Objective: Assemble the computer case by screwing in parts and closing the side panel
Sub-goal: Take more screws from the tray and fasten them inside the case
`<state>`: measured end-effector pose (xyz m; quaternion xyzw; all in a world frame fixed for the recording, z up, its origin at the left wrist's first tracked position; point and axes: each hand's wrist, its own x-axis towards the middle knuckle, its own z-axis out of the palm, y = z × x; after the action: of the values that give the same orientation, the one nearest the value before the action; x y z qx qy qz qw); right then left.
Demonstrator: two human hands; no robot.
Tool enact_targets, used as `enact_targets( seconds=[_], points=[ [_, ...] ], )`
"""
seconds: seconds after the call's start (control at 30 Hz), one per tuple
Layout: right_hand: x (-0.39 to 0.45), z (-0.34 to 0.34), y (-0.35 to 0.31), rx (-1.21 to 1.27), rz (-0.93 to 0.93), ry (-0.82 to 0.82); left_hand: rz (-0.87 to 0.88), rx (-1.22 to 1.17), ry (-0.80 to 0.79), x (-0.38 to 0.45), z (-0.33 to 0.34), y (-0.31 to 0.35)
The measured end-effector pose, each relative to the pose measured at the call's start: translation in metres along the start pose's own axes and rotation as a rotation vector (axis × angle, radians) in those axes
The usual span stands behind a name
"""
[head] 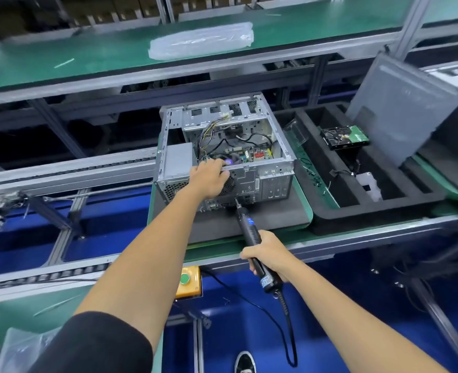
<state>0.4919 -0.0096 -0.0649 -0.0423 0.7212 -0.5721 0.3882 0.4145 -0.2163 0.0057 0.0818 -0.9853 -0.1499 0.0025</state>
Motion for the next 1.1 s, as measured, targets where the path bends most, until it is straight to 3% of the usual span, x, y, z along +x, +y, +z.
enact_targets(
  seconds=[1.1],
  points=[
    [0.014, 0.000, -0.006, 0.088, 0.002, 0.007, -0.033, -0.115, 0.004, -0.001, 0.002, -0.001]
  ],
)
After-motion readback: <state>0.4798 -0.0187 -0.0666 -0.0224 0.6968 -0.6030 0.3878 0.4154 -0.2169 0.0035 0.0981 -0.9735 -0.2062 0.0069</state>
